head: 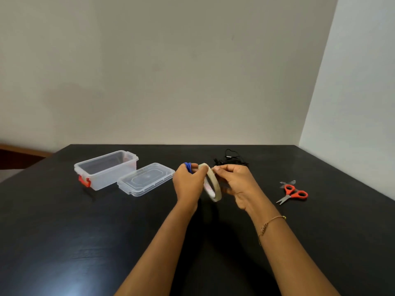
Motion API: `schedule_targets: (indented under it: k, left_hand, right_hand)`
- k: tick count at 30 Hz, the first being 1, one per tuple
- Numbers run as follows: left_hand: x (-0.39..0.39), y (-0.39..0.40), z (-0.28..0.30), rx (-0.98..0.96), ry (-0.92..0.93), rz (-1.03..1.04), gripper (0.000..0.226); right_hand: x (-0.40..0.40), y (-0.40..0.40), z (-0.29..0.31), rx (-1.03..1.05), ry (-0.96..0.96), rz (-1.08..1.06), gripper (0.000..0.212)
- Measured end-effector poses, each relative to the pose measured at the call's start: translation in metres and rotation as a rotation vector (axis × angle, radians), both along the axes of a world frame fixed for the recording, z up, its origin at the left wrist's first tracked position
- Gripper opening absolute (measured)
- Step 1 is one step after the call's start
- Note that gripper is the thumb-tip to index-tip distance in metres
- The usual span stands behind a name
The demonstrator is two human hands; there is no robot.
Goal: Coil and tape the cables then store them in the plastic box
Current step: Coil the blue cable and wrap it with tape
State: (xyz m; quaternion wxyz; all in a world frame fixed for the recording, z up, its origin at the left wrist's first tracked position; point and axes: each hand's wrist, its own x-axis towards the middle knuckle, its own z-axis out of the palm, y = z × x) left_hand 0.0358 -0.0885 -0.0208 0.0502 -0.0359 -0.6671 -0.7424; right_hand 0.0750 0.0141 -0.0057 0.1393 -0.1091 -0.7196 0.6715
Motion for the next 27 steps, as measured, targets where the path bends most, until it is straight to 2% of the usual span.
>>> schedule_targets:
  k: [3,8,12,18,21,24,27]
  left_hand:
    - [-0.001,0.002,-0.002,-0.042,-0.016,-0.034,0.012]
    - [-0.002,0.002,0.000,-0.067,-0.022,-0.094,0.021]
    - [-0.001,-0.001,0.003,-0.098,-0.031,-0.113,0.014]
    - [0.000,-0.004,0.007,-0.126,-0.040,-0.129,0.008]
    - [0.000,-0.004,0.009,-0.153,-0.102,-0.153,0.012]
    - [0.003,-0.003,0.007,-0.187,-0.180,-0.248,0.007]
    - [0.011,0.001,0.006,-0.162,-0.216,-0.319,0.004]
  right_hand:
    - [0.002,0.002,-0.003,0.274,0.080,-0.035,0.011]
    - [0.000,0.005,-0.009,0.659,0.317,-0.154,0.017]
    - [-0.003,0.003,-0.016,0.835,0.504,-0.125,0.013]
    - [-0.002,-0.003,-0.020,0.793,0.695,-0.166,0.013]
    - [0.000,-0.006,-0.020,0.725,0.759,-0.158,0.017]
    - [0.003,-0.009,-0.015,0.636,0.807,-0.209,0.024]
    - [0.002,-0.003,-0.011,0.549,0.805,-0.306,0.010]
